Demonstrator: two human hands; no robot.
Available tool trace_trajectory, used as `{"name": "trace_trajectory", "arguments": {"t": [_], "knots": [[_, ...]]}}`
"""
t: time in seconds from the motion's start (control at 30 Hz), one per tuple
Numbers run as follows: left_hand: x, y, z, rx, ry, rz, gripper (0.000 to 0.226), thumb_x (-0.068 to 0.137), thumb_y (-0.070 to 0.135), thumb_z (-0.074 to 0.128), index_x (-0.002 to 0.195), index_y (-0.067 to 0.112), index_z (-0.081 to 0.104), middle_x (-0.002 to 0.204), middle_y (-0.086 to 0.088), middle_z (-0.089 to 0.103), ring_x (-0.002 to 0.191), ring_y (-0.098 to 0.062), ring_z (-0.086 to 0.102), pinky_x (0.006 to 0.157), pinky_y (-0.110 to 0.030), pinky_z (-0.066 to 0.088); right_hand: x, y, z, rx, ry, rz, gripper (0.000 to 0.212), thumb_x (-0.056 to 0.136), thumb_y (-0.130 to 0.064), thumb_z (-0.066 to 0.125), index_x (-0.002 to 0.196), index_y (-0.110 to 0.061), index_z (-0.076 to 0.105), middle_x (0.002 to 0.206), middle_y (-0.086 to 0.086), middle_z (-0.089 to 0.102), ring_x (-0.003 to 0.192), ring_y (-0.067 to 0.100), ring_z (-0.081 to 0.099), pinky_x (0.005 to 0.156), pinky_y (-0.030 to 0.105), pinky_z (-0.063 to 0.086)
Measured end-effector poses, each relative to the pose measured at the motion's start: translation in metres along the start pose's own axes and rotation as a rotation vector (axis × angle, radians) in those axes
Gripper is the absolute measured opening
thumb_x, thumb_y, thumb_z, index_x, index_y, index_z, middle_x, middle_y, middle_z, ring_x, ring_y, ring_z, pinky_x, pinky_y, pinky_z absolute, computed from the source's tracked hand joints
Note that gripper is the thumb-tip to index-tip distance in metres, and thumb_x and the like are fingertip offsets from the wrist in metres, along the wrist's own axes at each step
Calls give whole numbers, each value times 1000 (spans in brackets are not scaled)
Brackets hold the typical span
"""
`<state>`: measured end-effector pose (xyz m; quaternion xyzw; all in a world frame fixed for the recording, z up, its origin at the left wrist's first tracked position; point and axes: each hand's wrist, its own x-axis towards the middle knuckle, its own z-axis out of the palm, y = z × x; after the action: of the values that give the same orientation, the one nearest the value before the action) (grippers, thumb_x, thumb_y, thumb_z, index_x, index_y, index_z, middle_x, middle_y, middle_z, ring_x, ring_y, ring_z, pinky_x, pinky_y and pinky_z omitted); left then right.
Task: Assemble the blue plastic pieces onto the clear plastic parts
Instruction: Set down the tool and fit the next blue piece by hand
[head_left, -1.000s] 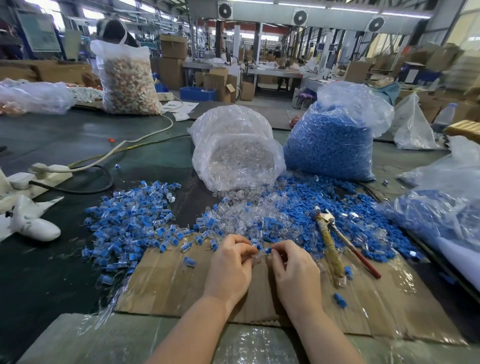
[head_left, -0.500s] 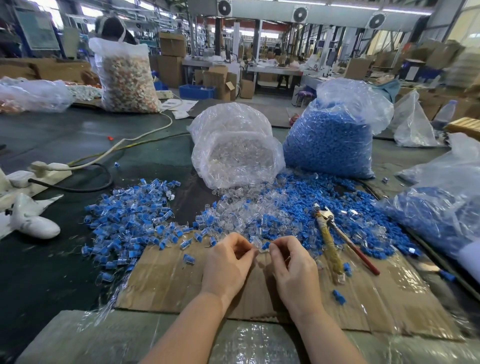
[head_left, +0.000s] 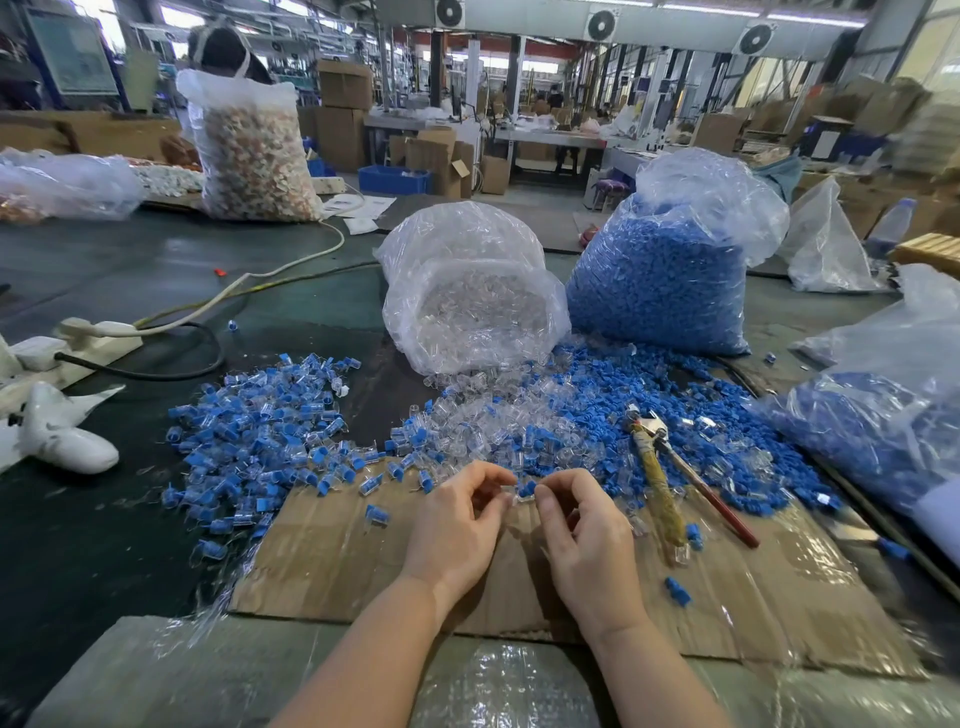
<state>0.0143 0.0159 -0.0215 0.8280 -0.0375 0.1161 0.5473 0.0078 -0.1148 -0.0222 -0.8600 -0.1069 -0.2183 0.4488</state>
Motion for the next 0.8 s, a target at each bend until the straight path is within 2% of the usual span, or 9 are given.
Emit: {"name": "trace_trajectory", "arguments": {"t": [0.1,0.3,0.4,0.53,0.8], "knots": [[0,1,-1,-30,-19,-8,24,86,11,63,84,35,59,78,11,63,71,7,57,65,-8,46,0,0,0,-15,-6,-4,4,89,-18,60,86,-16,59,77,-5,60,72,12,54,68,32,48],[0,1,-1,-92,-33,-56,14,85,11,63,87,25,63,82,4,66,78,-8,63,75,-24,55,-1,-1,2,-230,13,-68,6,87,-18,63,83,-16,60,75,-9,57,73,13,52,65,23,36],[1,-2,-1,-70,-16,-53,10,86,12,63,88,22,63,81,5,66,78,-6,62,75,-20,53,-2,-2,3,-287,10,-74,8,86,-18,64,80,-15,60,74,-6,60,71,16,54,63,25,38],[2,-4,0,10,-5,-39,18,90,13,58,83,29,59,77,13,65,75,5,60,71,-8,46,-3,-3,4,-323,10,-100,11,83,-16,68,75,-15,60,69,-5,60,66,17,55,59,25,38],[0,-2,1,-42,-19,-68,20,92,11,54,83,30,56,80,8,66,73,-1,63,72,-18,54,-3,-5,3,-373,53,-158,21,73,-10,76,68,-14,56,59,-4,57,55,17,53,53,24,36]]}}
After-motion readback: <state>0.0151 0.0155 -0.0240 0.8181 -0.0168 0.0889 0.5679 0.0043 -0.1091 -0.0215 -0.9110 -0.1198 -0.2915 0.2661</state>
